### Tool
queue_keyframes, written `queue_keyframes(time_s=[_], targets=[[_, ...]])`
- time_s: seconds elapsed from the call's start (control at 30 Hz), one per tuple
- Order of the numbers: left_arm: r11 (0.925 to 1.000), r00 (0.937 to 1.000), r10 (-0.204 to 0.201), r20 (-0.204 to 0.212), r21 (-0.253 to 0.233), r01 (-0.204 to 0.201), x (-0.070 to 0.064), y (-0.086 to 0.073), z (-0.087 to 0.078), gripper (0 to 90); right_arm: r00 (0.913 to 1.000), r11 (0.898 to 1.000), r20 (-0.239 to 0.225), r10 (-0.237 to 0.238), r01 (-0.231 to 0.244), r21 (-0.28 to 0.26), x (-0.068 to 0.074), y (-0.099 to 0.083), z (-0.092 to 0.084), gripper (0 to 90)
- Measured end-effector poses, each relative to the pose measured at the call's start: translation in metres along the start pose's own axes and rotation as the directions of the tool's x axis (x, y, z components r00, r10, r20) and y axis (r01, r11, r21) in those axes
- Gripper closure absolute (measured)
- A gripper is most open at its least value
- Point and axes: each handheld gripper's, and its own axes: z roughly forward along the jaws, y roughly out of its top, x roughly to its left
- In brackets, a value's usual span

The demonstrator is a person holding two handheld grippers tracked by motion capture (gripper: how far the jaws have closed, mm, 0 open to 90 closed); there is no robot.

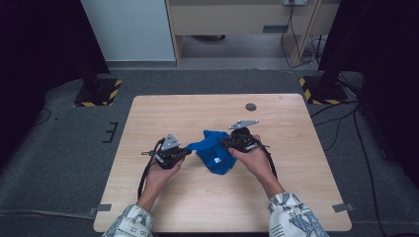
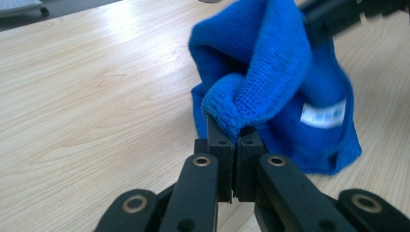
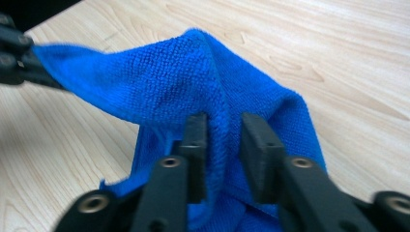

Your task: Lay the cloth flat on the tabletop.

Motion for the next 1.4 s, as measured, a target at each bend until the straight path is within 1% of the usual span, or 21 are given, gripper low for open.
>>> queue_keyframes(time_s=[0.03, 0.07, 0.13, 0.23, 0.27, 0.33, 0.37, 0.4, 0.43, 0.47, 0.5, 0.6, 0.67, 0.7, 0.77, 0.87, 1.03, 1.1, 1.13, 1.23, 1.4], targets=[[0.9999, 0.9999, 0.003, -0.012, 0.01, -0.003, 0.0, 0.0, 0.001, 87.8, 1.0, 1.0, 0.0, 0.004, -0.004, 0.007, 0.003, -0.003, 0.002, 62.5], [0.9999, 0.9999, 0.003, -0.012, 0.01, -0.003, 0.0, 0.0, 0.001, 87.9, 1.0, 1.0, 0.0, 0.004, -0.004, 0.007, 0.003, -0.003, 0.002, 62.5], [0.9999, 0.9997, 0.0, -0.023, 0.016, 0.0, 0.0, 0.0, 0.002, 87.9, 1.0, 1.0, -0.005, 0.003, -0.003, 0.005, 0.007, -0.008, 0.004, 55.7], [0.9998, 0.9992, -0.017, -0.037, 0.012, 0.017, 0.001, 0.0, 0.003, 87.9, 0.9994, 0.999, 0.006, -0.034, 0.034, 0.023, 0.015, -0.017, 0.008, 44.8], [0.9996, 0.999, -0.024, -0.038, 0.013, 0.025, 0.002, 0.0, 0.003, 87.9, 0.9994, 0.999, 0.006, -0.034, 0.034, 0.023, 0.015, -0.017, 0.008, 44.8], [0.999, 0.9983, -0.043, -0.04, 0.009, 0.043, 0.004, 0.0, 0.002, 87.9, 0.9981, 0.998, 0.016, -0.059, 0.059, 0.026, 0.021, -0.025, 0.011, 38.6], [0.9986, 0.9978, -0.053, -0.04, 0.005, 0.053, 0.005, 0.0, 0.002, 87.9, 0.9981, 0.998, 0.016, -0.059, 0.059, 0.026, 0.021, -0.025, 0.011, 38.6], [0.998, 0.9973, -0.063, -0.038, 0.001, 0.063, 0.007, 0.0, 0.001, 87.9, 0.996, 0.996, 0.043, -0.079, 0.077, 0.04, 0.022, -0.028, 0.014, 36.1], [0.9931, 0.9931, -0.116, -0.019, -0.018, 0.116, 0.012, -0.001, -0.001, 87.9, 0.9957, 0.996, 0.049, -0.079, 0.077, 0.038, 0.022, -0.03, 0.015, 36.1], [0.9931, 0.9931, -0.116, -0.019, -0.018, 0.116, 0.012, -0.001, -0.001, 87.9, 0.9957, 0.996, 0.049, -0.079, 0.077, 0.038, 0.022, -0.03, 0.015, 36.1], [0.9862, 0.9867, -0.162, -0.013, -0.035, 0.162, 0.017, -0.003, -0.004, 87.9, 0.9956, 0.997, 0.056, -0.075, 0.073, 0.04, 0.022, -0.032, 0.017, 39.2], [0.9835, 0.984, -0.177, -0.018, -0.038, 0.177, 0.021, -0.004, -0.006, 87.9, 0.9956, 0.997, 0.053, -0.077, 0.075, 0.035, 0.022, -0.034, 0.018, 44.9], [0.9818, 0.9818, -0.187, -0.033, -0.037, 0.186, 0.024, -0.005, -0.007, 87.9, 0.9954, 0.996, 0.046, -0.084, 0.083, 0.024, 0.022, -0.035, 0.019, 61.2], [0.98, 0.9798, -0.196, -0.038, -0.041, 0.195, 0.026, -0.006, -0.008, 87.9, 0.996, 0.997, 0.043, -0.079, 0.078, 0.019, 0.022, -0.035, 0.019, 65.6], [0.979, 0.9786, -0.201, -0.043, -0.043, 0.199, 0.027, -0.006, -0.01, 88.0, 0.9973, 0.998, 0.028, -0.068, 0.068, 0.001, 0.02, -0.036, 0.016, 82.4], [0.9825, 0.9813, -0.186, -0.051, -0.024, 0.185, 0.027, -0.007, -0.009, 87.9, 0.9974, 0.998, 0.02, -0.069, 0.069, -0.01, 0.02, -0.036, 0.013, 87.8], [0.9879, 0.9865, -0.151, -0.063, 0.025, 0.153, 0.022, -0.008, -0.003, 87.9, 0.9979, 0.998, 0.024, -0.06, 0.061, -0.035, 0.013, -0.032, 0.001, 89.0], [0.9904, 0.9903, -0.125, -0.061, 0.051, 0.128, 0.02, -0.008, 0.0, 87.8, 0.998, 0.998, 0.031, -0.054, 0.056, -0.04, 0.008, -0.031, -0.003, 89.2], [0.9918, 0.9933, -0.098, -0.06, 0.076, 0.103, 0.017, -0.008, 0.002, 87.8, 0.9979, 0.998, 0.034, -0.054, 0.056, -0.039, 0.006, -0.03, -0.005, 89.1], [0.9908, 0.9975, -0.06, -0.038, 0.119, 0.064, 0.01, -0.009, 0.008, 87.8, 0.9968, 0.998, 0.062, -0.049, 0.052, -0.038, -0.002, -0.023, -0.011, 89.1], [0.9903, 0.9991, -0.041, -0.008, 0.133, 0.042, 0.002, -0.007, 0.013, 87.8, 0.9944, 0.999, 0.099, -0.038, 0.041, -0.035, -0.014, -0.009, -0.01, 89.1]])
